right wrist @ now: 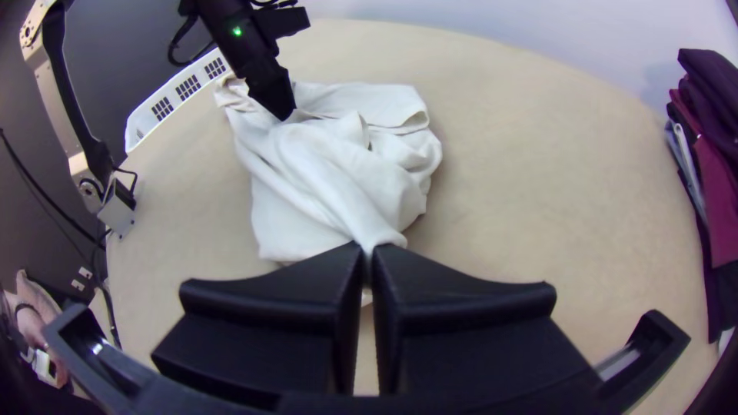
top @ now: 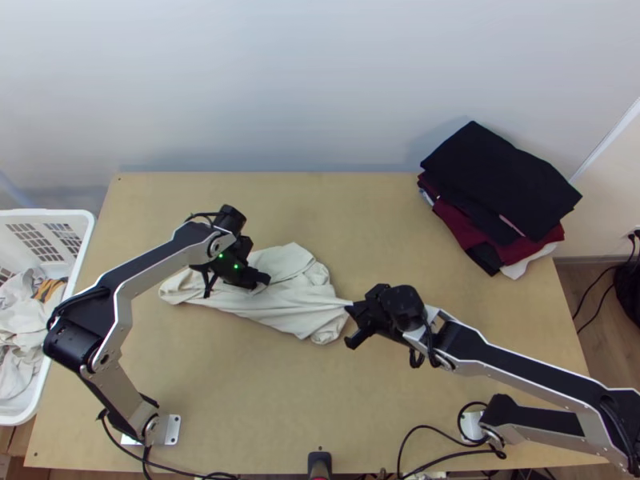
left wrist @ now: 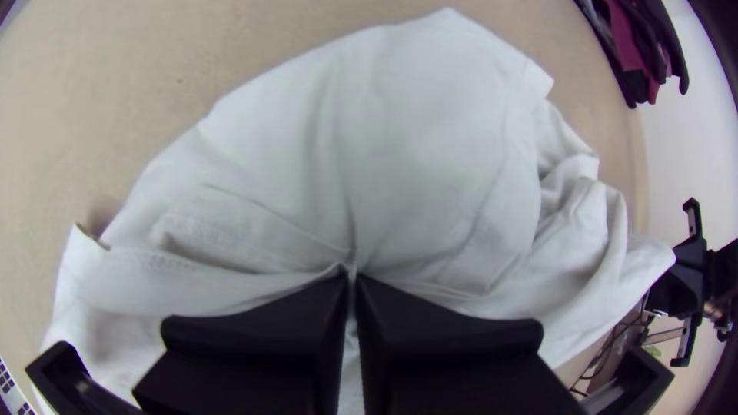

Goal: Fold the t-shirt

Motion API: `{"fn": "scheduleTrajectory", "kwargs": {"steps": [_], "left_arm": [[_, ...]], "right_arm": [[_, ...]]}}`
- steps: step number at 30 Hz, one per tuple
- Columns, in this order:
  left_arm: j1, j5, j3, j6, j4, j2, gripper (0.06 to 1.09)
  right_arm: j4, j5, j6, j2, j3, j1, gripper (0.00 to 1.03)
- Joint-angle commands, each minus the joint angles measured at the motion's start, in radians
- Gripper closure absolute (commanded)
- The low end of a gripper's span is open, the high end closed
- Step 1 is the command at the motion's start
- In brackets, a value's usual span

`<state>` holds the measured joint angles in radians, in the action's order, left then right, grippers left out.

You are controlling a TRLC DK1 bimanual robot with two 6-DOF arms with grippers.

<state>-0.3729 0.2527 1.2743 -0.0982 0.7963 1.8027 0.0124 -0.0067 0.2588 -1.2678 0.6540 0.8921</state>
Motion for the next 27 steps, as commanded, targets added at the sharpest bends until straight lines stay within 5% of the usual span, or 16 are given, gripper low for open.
{"fn": "scheduleTrajectory", "kwargs": {"steps": [1,18,27], "left_arm": [[0.060,0.013,0.071,-0.037,0.009,-0.062,1.05],[0.272,-0.081,0.815,-0.248,0.161,-0.048,1.05],[0.339,-0.081,0.830,-0.337,0.225,-0.083,1.05]], "right_arm": [[-0.008,0.022,0.019,0.021,0.035,-0.041,1.00],[-0.098,0.022,-0.004,-0.004,0.357,-0.265,1.00],[-0.124,0.022,-0.001,-0.019,0.453,-0.366,1.00]]}}
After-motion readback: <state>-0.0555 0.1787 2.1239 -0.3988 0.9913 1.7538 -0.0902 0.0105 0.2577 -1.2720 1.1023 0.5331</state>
